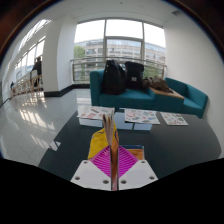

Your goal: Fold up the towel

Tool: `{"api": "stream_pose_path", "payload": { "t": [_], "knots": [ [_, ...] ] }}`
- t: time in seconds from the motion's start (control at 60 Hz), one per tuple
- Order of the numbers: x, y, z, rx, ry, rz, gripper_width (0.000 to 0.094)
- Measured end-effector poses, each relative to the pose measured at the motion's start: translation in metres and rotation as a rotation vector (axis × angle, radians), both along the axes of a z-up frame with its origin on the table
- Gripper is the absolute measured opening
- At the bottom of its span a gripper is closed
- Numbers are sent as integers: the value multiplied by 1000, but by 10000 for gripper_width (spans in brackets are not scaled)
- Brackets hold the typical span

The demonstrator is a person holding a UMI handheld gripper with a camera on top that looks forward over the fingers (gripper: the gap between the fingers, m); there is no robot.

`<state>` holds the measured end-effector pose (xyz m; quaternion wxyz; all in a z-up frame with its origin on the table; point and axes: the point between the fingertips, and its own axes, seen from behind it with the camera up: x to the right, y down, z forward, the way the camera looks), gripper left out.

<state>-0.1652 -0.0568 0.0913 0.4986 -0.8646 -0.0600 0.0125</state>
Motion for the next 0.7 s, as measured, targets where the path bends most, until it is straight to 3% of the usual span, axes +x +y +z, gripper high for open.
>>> {"api": "stream_pose_path", "payload": {
  "t": [0.067,0.183,0.233,0.3,0.483,0.7],
  "knots": [
    [43,-1,-30,-54,-13,-64,145],
    [89,0,-72,-137,-8,-110,416],
    [104,-6,-71,-142,9,-127,574],
    [116,-9,-55,-112,37,-135,688],
    [130,-43,23,-17,102,-91,777],
    [130,-117,81,39,127,-38,785]
  ]
}}
